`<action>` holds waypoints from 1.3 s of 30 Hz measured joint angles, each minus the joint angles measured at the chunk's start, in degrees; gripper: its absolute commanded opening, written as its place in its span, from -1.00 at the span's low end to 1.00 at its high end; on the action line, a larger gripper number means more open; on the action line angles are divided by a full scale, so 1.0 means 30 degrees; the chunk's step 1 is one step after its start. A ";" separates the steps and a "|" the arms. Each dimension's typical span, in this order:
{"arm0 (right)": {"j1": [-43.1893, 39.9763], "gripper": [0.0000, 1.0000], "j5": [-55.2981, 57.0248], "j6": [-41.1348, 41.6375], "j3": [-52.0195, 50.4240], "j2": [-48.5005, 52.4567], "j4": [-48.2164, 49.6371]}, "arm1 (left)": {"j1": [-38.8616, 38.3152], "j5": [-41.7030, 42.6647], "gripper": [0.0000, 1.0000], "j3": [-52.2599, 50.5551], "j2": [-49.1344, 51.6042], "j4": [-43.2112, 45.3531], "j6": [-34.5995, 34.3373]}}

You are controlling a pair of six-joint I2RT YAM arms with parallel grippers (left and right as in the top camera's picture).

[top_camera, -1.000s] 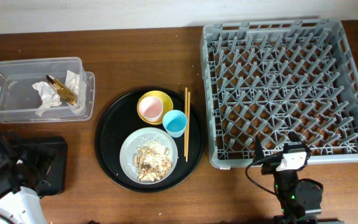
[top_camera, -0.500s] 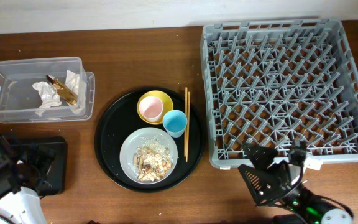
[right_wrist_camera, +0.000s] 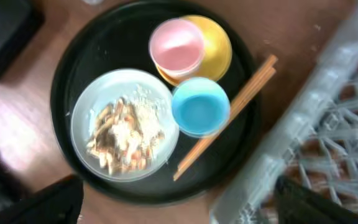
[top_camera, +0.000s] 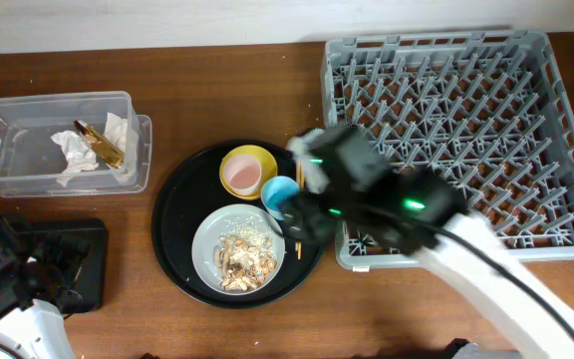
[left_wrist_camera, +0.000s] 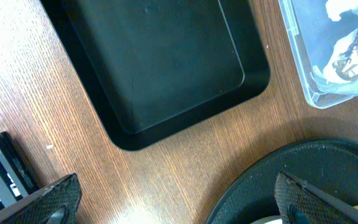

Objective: Sort waste into correct bins and load items into the dishwasher rack
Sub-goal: 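Reach the right gripper to the blue cup and grasp it, then carry the blue cup into the rack and set it down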

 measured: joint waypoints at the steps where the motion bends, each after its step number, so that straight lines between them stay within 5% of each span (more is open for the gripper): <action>1: 0.0561 0.93 0.0510 -0.0087 0.0000 0.1530 0.0867 | 0.0000 -0.0007 0.98 0.0000 0.0000 0.0000 0.0000; 5: 0.0998 -0.09 0.1027 -0.0270 0.0015 0.4998 0.2586 | 0.0000 -0.0007 0.98 0.0000 0.0000 0.0022 0.0000; 6: 0.0998 -0.15 0.1071 -0.0248 0.0015 0.5362 0.2601 | 0.0000 -0.0007 0.98 0.0000 0.0000 0.0022 0.0000; 17: 0.1209 -0.17 0.1137 -0.0277 0.0015 0.8932 0.3891 | 0.0000 -0.0007 0.98 0.0000 0.0000 0.0022 0.0000; 19: 0.1209 -0.28 0.1137 -0.0277 0.0015 0.9384 0.3949 | 0.0000 -0.0007 0.98 0.0000 0.0000 0.0022 0.0000; 21: 0.1209 -0.67 0.1195 -0.0284 0.0015 0.9515 0.3949 | 0.0000 -0.0007 0.98 0.0000 0.0000 0.0022 0.0000; 24: 0.1209 -0.92 0.1290 -0.0277 0.0015 0.9522 0.3934 | 0.0000 -0.0007 0.98 0.0000 0.0000 0.0022 0.0000; 27: 0.1209 -0.92 0.1435 -0.0277 0.0044 0.9522 0.3869 | 0.0000 -0.0007 0.98 0.0000 0.0000 0.0022 0.0000; 34: 0.0590 -0.92 0.1421 -0.0197 0.5574 0.9165 -0.1603 | 0.0000 -0.0007 0.98 0.0000 0.0000 0.0029 0.0000; 39: -0.3548 -0.92 0.1122 0.0670 0.8896 0.9012 -0.5515 | 0.0000 -0.0007 0.99 0.0000 0.0000 0.0022 0.0000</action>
